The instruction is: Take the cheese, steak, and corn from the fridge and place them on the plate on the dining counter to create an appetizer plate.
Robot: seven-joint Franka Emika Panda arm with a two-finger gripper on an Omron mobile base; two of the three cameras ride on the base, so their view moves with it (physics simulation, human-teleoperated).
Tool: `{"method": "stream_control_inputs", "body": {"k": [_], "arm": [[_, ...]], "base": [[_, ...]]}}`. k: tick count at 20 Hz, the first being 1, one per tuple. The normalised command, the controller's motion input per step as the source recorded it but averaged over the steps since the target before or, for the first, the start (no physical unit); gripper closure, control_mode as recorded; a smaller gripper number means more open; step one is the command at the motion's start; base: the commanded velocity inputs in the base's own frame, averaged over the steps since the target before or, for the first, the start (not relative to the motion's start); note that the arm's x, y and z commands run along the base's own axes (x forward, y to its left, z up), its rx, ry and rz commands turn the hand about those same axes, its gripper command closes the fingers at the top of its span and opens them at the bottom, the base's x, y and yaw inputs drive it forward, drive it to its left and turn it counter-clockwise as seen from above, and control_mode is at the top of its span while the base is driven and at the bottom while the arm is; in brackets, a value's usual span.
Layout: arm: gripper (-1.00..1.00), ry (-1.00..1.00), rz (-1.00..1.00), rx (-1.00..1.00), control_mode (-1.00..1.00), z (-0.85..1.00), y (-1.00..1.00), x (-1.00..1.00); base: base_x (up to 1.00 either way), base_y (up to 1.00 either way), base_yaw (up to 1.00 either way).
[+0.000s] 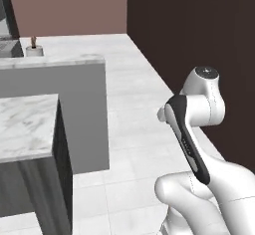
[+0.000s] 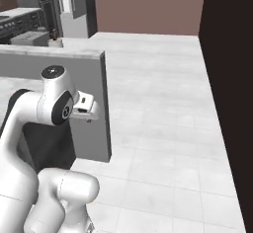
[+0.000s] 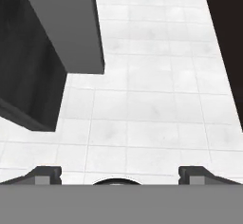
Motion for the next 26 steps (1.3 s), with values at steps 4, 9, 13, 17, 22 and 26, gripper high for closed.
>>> {"method": "stream_control_inputs", "body": {"k": [4, 9, 13, 17, 22, 26], "arm": [[-1.0, 0.0, 0.0, 0.0, 1.0, 0.0, 0.0, 0.0], [-1.0, 0.0, 0.0, 0.0, 1.0, 0.0, 0.0, 0.0], [-1.0, 0.0, 0.0, 0.0, 1.0, 0.0, 0.0, 0.0], [-1.0, 0.0, 0.0, 0.0, 1.0, 0.0, 0.0, 0.0], [-1.0, 0.0, 0.0, 0.0, 1.0, 0.0, 0.0, 0.0], [-1.0, 0.0, 0.0, 0.0, 1.0, 0.0, 0.0, 0.0]], "base": [[0.97, -0.95, -0.01], [1.0, -0.53, 0.0], [1.0, -0.11, 0.0], [1.0, 0.0, 0.04], [1.0, 0.0, 0.08], [1.0, 0.0, 0.11]]}}
